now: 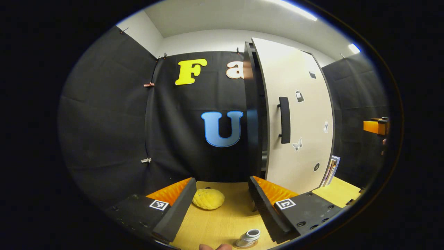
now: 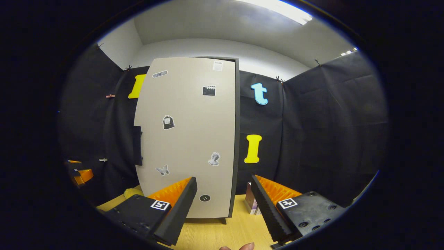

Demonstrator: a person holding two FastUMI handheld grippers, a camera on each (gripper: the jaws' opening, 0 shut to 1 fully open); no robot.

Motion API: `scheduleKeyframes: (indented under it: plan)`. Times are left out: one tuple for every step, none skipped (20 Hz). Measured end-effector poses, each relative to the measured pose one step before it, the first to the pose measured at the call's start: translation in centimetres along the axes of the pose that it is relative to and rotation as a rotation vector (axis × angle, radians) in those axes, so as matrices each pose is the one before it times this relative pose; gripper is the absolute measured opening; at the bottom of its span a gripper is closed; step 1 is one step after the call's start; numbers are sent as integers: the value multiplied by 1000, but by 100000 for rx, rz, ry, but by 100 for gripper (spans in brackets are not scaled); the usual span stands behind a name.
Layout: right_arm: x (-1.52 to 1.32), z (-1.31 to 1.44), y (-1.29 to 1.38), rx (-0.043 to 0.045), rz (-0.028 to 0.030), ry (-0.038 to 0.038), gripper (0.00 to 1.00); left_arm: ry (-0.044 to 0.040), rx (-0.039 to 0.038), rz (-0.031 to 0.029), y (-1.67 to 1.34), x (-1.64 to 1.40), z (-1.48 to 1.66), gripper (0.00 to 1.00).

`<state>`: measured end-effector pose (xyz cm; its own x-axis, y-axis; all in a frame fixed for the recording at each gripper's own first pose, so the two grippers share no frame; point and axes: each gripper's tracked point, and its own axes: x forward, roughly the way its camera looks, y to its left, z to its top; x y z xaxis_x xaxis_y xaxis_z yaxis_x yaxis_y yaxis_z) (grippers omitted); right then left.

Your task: Open the cabinet door with the right hand, grasp the bottle in the cabinet with the left hand and place it on the coaster, then close the cabinet door with the right hand.

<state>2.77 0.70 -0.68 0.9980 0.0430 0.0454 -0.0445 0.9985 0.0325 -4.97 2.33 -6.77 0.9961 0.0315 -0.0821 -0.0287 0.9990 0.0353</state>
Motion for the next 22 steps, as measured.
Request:
scheduleKeyframes:
  plan:
    - [-23,-5,47,-254,174,49,97,94,1,95,54,71,-67,96]
    - [44,-84,168,-223,216,184,97,-65,-150,70,41,6,17,96]
    - [-10,-19,115,-47,185,219,97,-7,-319,-207,-31,-91,-58,96]
    - [-85,-84,95,1,118,111,97,110,-325,-121,-76,64,102,96]
    - [-40,80,92,-74,137,-10,97,-16,-123,-120,-82,-14,21,96]
    - [-24,31,4,-102,228,-99,97,-30,182,58,-2,15,87,96]
    - [-9,14,81,-213,126,5,97,-48,211,-179,-7,-86,-43,96]
    - [14,-100,-8,-238,63,181,97,-55,136,-206,-121,35,73,96]
    - [-43,-42,78,-71,235,205,97,-206,36,-240,-57,-116,9,96]
    - [64,-19,105,5,178,87,97,-117,33,-274,-89,-20,136,96]
    - [-9,102,80,-63,125,-77,97,-13,47,-66,-48,-61,-31,96]
    - [-33,-6,23,-103,15,-116,97,92,24,-89,-38,2,-24,96]
    - [-85,-41,43,-49,150,170,97,92,-12,-54,40,-24,-89,96]
    - [69,-23,70,34,251,95,97,-64,52,74,14,-47,61,96]
    - [-32,60,34,-72,124,5,97,-17,53,31,30,-38,22,96]
    - [73,5,23,-180,74,-144,97,35,64,107,55,21,45,96]
    - [-111,76,33,-176,-43,-112,97,63,-57,39,60,46,-67,96]
    - [-64,-13,21,-67,42,-84,97,105,-25,38,79,-76,-14,96]
    - [-28,23,4,-60,-43,5,97,56,50,129,90,9,-47,96]
    - [9,-48,-40,-144,-87,3,97,44,54,-57,-34,8,36,96]
    - [1,-35,-24,-74,-22,82,97,97,52,37,-12,-23,-91,96]
    - [-22,-78,35,-18,-74,164,97,-26,-10,-154,5,21,43,96]
